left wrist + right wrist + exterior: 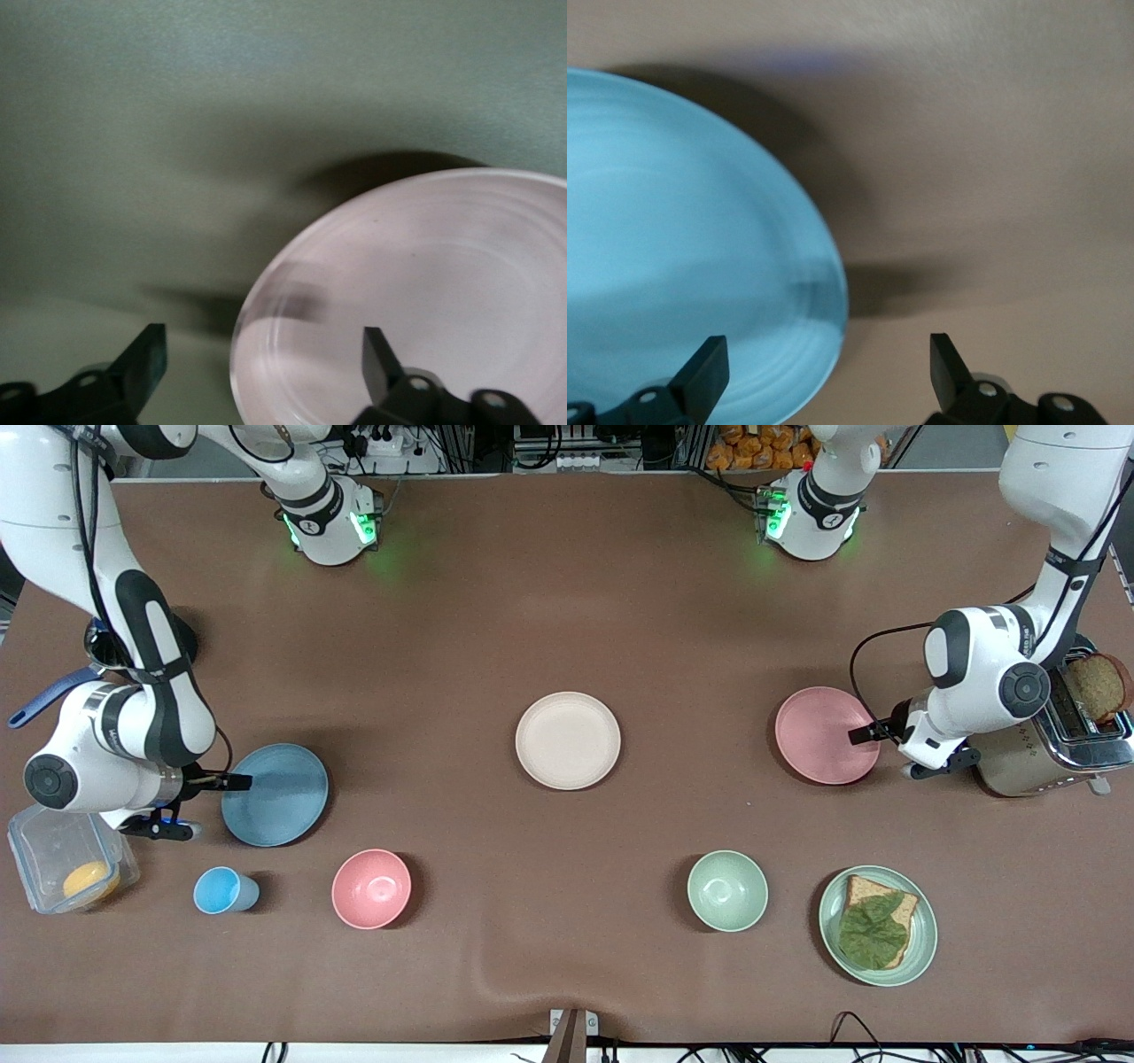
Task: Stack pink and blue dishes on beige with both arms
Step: 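Grip the pink and blue plate rims with both grippers and lift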
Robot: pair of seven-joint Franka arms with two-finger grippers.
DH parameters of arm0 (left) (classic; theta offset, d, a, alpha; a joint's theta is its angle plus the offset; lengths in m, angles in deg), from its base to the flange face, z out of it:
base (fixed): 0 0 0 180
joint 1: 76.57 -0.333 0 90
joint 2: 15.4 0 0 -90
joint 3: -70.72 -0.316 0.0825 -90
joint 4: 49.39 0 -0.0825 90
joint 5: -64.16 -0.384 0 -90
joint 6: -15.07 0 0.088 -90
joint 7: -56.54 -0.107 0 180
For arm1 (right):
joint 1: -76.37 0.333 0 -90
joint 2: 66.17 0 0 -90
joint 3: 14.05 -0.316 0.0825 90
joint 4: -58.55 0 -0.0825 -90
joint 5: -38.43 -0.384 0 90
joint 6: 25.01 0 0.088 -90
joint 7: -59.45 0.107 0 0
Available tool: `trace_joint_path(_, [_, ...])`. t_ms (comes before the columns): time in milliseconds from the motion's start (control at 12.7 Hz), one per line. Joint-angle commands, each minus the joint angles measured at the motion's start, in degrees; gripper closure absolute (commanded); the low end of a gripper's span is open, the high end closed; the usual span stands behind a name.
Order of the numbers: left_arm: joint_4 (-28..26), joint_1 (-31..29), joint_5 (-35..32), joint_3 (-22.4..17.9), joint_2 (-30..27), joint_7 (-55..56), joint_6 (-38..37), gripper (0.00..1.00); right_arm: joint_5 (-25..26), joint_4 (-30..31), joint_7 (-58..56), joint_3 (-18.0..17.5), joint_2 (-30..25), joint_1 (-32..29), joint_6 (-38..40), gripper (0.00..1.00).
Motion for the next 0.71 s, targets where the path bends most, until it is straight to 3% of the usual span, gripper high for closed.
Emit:
trace_joint_path(0, [0.1,-0.7,0.2,0.4,1.0,0.6,1.1,0.50,-3.6,-0.4,-1.0,-0.9,1.4,-1.1,-0.3,0.42])
trace_joint_path(79, [0.1,-0.7,0.2,0.4,1.1,0.7,1.2,0.79,-7.0,-0.3,-1.2,-0.8,1.6,-1.2,-0.2,0.63])
trace_joint_path(158, [0.1,-0.8,0.2,0.4,1.1,0.7,1.2,1.00,-7.7,-0.4,-1.2,-0.8,1.9,-1.1,-0.2,0.78])
trace_joint_path(316, [0.2,-0.9,0.2,0.5,0.9,0.9,1.2,1.00,-7.7,-0.4,-1.2,-0.8,1.8,-0.8,-0.2,1.00])
trace_joint_path(553, [0.4,-0.3,0.2,1.4,-1.5,0.9,0.5,1.00,-7.7,-0.4,-5.3,-0.8,1.6,-0.9,0.1,1.00])
trace_joint_path(632, [0.5,-0.3,0.4,3.6,-3.0,0.7,0.0,1.00,-7.7,-0.4,-6.2,-0.8,1.1,-0.8,0.5,1.00])
